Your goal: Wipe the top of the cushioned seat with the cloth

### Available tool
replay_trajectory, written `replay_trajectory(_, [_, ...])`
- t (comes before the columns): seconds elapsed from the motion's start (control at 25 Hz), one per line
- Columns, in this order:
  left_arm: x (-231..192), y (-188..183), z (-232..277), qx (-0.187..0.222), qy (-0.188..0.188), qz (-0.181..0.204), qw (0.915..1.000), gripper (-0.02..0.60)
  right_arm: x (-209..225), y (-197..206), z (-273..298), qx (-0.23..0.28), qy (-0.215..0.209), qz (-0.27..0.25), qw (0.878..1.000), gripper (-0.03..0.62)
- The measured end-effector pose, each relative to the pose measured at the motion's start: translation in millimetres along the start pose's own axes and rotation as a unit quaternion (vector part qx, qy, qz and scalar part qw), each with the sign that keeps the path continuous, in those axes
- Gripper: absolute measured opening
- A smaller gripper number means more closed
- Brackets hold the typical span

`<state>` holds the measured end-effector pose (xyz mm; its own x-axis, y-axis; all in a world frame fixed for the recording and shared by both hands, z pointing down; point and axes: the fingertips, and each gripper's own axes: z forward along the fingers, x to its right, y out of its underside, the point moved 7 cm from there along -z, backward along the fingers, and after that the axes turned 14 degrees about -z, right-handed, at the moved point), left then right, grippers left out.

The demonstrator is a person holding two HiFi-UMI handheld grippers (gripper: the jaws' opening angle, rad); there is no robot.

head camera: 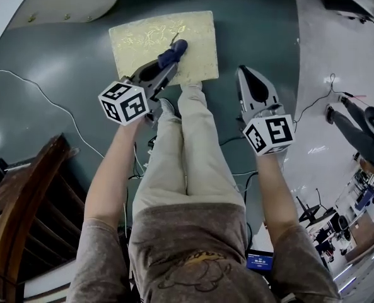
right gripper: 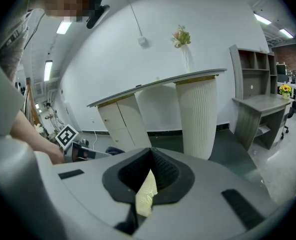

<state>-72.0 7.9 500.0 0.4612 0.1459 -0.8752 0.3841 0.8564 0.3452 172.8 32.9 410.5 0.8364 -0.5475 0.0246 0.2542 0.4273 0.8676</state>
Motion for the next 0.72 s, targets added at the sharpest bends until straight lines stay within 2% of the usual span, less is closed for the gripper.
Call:
replay_trajectory(0.48, [-51,-20,-127,0.092,-0.071,-0.029,0.9928,0.094,-47,-18,39,-0.005,-0.059,-0.036,0.998,-0.003])
replay_trajectory(0.72, [-75,-20,-171,0.115,-0.109,-0.037,0.9867,0.094,-68,-24,53,-0.009,-0.08,-0.047,0.996,-0.003])
